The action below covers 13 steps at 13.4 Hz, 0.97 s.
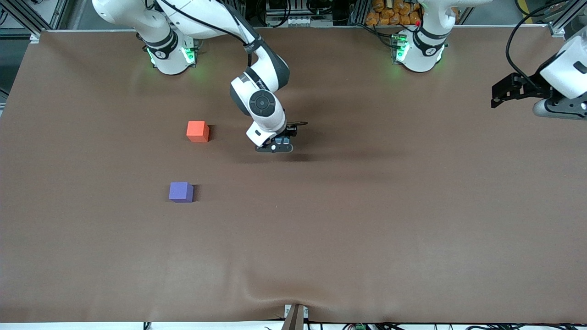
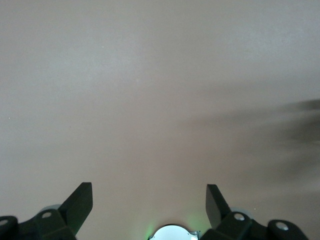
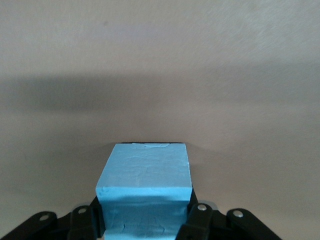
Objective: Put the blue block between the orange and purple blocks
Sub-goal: 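Carry the blue block with the right gripper toward the purple block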
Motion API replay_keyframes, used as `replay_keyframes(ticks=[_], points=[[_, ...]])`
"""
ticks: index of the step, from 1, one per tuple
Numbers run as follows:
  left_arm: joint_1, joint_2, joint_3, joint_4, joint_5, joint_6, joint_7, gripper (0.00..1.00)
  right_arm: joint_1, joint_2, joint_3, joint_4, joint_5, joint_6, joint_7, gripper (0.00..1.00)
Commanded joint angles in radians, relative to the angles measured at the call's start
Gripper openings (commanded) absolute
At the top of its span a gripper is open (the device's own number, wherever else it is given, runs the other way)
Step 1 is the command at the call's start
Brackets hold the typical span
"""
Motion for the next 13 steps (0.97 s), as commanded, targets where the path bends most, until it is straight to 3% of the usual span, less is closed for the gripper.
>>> replay_keyframes(ticks=[1,4,9,13], points=[[0.01,0.005,-0.002,0.015,0.0,0.005,0.029,1.0,-0.126,-0.101,0.002,0.011,-0.02,-0.094,-0.03,0.0],[0.013,0.006,-0.002,0.015,0.001,0.028,0.027,1.0,-0.335,-0.138,0.004,0.031,-0.019,-0.16,-0.278,0.0],[0.022,0.009,-0.002,0.014,0.012,0.056,0.03,1.0,-0.593,-0.145,-0.012,0.031,-0.047,-0.305,-0.517,0.0],[0.02,0.018,-0.006,0.015,0.012,0.057,0.03,1.0,-0.61,-0.138,-0.015,-0.017,-0.05,-0.316,-0.527,0.0]])
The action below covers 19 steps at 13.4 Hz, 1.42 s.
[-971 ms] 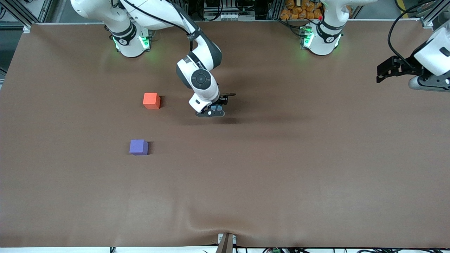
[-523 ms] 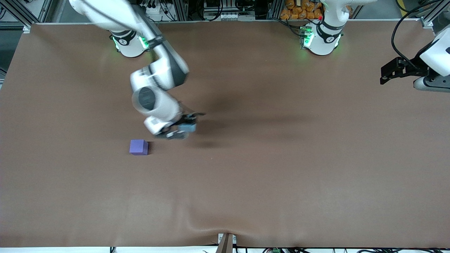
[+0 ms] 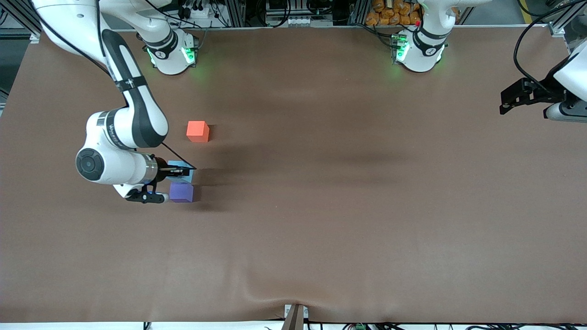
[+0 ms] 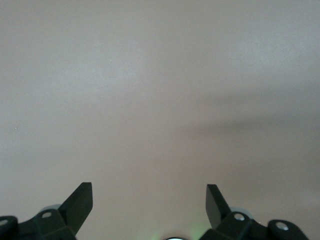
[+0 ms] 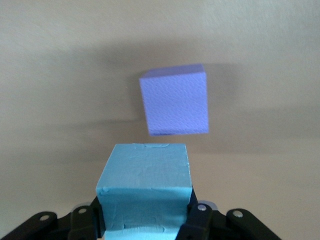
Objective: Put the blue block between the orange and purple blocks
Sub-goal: 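Carry the blue block with the right gripper toward the purple block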
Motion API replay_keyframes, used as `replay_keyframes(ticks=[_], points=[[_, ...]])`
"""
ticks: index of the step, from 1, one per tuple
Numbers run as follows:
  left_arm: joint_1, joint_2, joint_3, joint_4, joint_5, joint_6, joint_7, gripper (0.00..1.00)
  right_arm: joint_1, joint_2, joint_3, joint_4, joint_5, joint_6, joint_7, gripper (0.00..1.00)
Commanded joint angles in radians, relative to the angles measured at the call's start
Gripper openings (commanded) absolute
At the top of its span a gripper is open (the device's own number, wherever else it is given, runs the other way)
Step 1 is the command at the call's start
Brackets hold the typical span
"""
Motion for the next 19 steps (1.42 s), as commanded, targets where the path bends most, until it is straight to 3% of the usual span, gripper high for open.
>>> replay_keyframes(ticks=[1,5,8,15,16,17,19], points=[[0.005,0.012,-0.007,0.014,0.011,0.006,0.018,1.0,0.003,-0.005,0.018,-0.05,-0.015,0.014,-0.003,0.0],[0.006,0.012,-0.008,0.014,0.009,0.006,0.018,1.0,0.009,-0.011,0.018,-0.124,-0.036,0.035,-0.003,0.0],[0.008,0.013,-0.008,0.012,0.009,0.006,0.018,1.0,0.011,-0.005,0.02,-0.196,-0.05,0.167,-0.003,0.0],[0.008,0.016,-0.008,0.012,0.006,0.006,0.017,1.0,0.043,0.021,0.02,-0.279,-0.05,0.319,0.006,0.0],[0.008,0.016,-0.008,0.012,0.006,0.006,0.017,1.0,0.037,0.027,0.02,-0.277,-0.05,0.318,0.006,0.37],[0.009,0.016,-0.007,0.014,0.003,0.006,0.017,1.0,0.035,0.03,0.02,-0.274,-0.049,0.313,0.011,0.99],[0.011,0.018,-0.004,0.012,-0.002,0.009,0.017,1.0,0.04,0.006,0.021,-0.228,-0.047,0.246,0.014,1.0]])
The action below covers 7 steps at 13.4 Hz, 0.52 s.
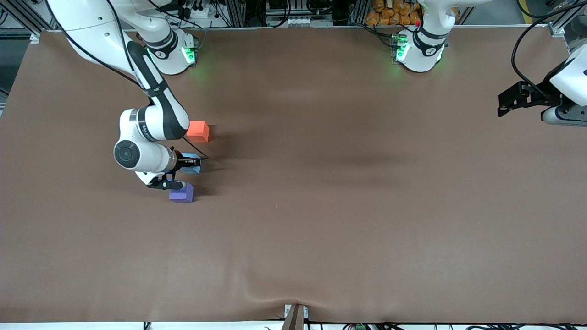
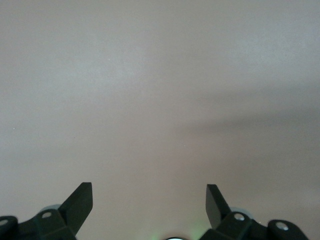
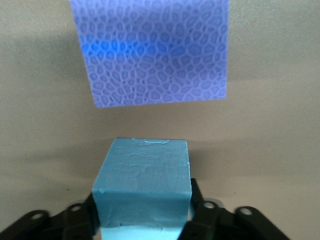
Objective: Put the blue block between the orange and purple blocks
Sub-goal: 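Lower the blue block between orange and purple blocks, open the right gripper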
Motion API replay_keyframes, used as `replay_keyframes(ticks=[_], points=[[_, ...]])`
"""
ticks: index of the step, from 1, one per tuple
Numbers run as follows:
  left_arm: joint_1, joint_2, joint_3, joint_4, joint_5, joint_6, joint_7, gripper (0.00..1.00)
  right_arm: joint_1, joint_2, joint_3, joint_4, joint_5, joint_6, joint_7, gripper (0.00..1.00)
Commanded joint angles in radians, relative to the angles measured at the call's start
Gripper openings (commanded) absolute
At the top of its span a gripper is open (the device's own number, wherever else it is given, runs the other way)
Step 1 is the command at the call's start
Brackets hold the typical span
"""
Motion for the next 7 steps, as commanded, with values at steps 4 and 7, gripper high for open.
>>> replay_keyframes(ticks=[4,7], points=[[0.022,0.008,-0.004,0.014,-0.009,0.011,0.014,1.0,0.001,-0.038,0.003,0.357,0.0,-0.39,0.001,1.0],[0.022,0.005,-0.004,0.014,-0.009,0.011,0.013,1.0,-0.022,-0.032,0.009,0.625,-0.012,-0.517,-0.016,1.0]])
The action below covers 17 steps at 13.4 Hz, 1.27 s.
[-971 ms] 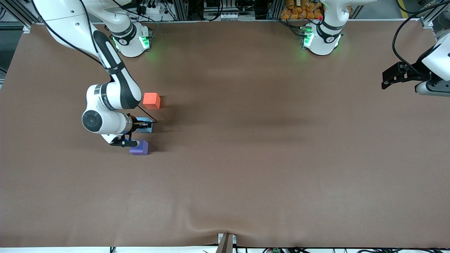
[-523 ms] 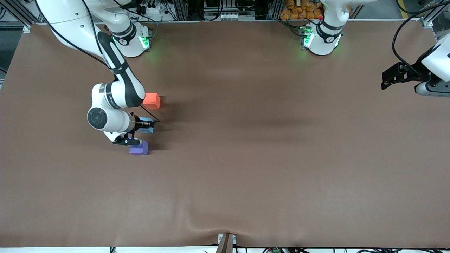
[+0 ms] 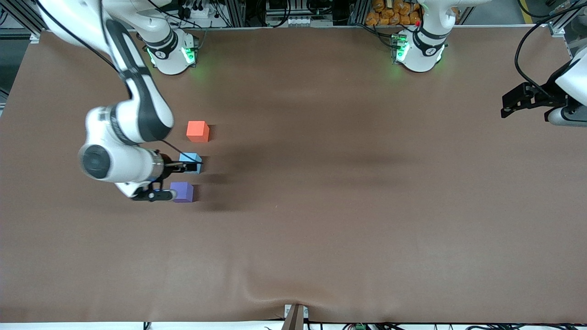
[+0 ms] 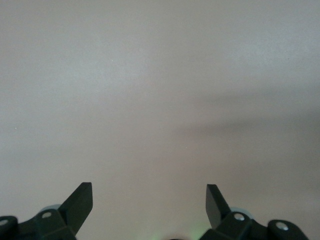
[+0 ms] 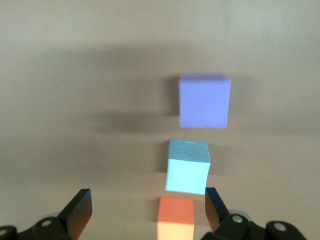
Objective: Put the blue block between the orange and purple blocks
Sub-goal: 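Lower the blue block between orange and purple blocks, open the right gripper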
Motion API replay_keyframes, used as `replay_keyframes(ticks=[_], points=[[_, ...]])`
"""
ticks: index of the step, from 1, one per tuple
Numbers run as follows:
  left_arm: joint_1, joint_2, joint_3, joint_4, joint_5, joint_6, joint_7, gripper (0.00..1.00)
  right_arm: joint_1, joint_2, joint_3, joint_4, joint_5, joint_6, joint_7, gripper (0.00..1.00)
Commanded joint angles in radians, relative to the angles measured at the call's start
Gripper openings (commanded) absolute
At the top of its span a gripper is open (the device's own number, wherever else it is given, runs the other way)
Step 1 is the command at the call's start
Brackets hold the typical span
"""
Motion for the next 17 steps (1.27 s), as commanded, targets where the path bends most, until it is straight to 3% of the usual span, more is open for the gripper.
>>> replay_keyframes(ticks=[1,4,8,11,14,17], points=[[0.01,0.004,-0.005,0.014,-0.009,0.002,0.015,1.0,-0.061,0.024,0.014,0.266,-0.03,-0.166,-0.015,1.0],[0.008,0.004,-0.009,0.012,-0.005,0.0,0.015,1.0,-0.162,0.023,0.075,0.43,-0.041,-0.277,-0.041,1.0],[0.01,0.004,-0.01,0.014,0.0,0.002,0.017,1.0,-0.204,-0.088,0.094,0.439,-0.038,-0.349,-0.041,1.0],[0.01,0.004,-0.01,0.014,-0.001,0.002,0.017,1.0,-0.204,-0.134,0.089,0.462,-0.107,-0.48,-0.03,1.0],[0.01,0.004,-0.01,0.012,-0.003,0.002,0.017,1.0,-0.204,-0.268,0.091,0.373,-0.161,-0.501,-0.022,1.0],[0.01,0.004,-0.01,0.012,-0.005,0.002,0.015,1.0,-0.202,-0.339,0.091,0.286,-0.179,-0.499,0.002,1.0]])
